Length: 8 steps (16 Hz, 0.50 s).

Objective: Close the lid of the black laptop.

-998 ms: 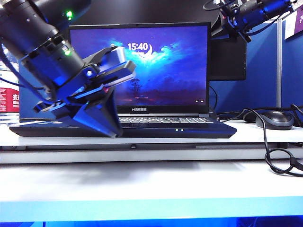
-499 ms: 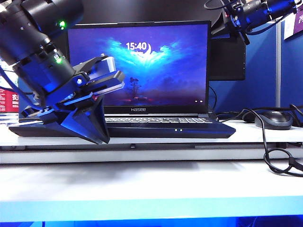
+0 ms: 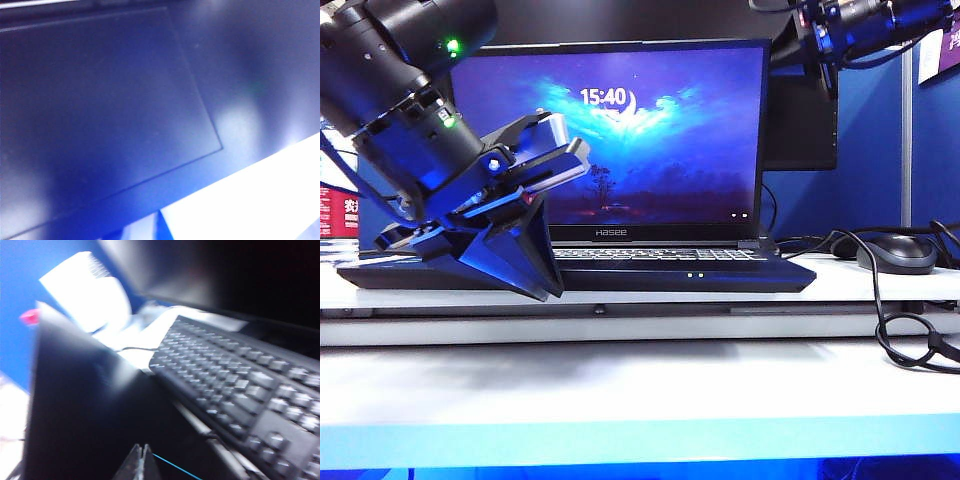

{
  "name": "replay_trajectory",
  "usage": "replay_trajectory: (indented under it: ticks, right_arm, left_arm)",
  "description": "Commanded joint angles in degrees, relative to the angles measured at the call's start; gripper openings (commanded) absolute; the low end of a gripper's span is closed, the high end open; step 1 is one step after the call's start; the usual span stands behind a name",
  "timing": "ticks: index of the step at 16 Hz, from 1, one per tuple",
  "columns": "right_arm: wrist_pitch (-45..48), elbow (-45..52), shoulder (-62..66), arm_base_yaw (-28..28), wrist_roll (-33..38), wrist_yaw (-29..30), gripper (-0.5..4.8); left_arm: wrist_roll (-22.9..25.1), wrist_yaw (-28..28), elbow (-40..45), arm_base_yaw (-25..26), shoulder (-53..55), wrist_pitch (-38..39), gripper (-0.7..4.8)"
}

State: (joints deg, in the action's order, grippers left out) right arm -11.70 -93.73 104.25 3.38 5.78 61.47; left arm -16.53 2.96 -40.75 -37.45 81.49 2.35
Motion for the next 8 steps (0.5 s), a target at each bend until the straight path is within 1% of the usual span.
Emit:
replay_trajectory:
  ticks: [1,3,7,8]
  right_arm:
    - [-3.1,-0.2,-1.3,0.9,0.2,5.4,-0.01]
    - [-7.9,-0.2,-1.5,1.0,-1.9,5.7,-0.01]
    - [-20.9,-0.2,-1.5,3.2,-11.4,5.6,-0.01]
    - [-25.5,-0.2,-1.5,4.7,-15.4,3.8,-0.01]
  left_arm:
    - [0.0,-1.6,-0.6,0.3,-0.3,-5.5,0.71]
    - [0.0,-1.6,-0.6,0.3,-0.3,-5.5,0.71]
    - [0.0,-1.6,-0.7,0.3,-0.3,-5.9,0.71]
    - [0.0,-1.5,-0.6,0.3,-0.3,-5.9,0.71]
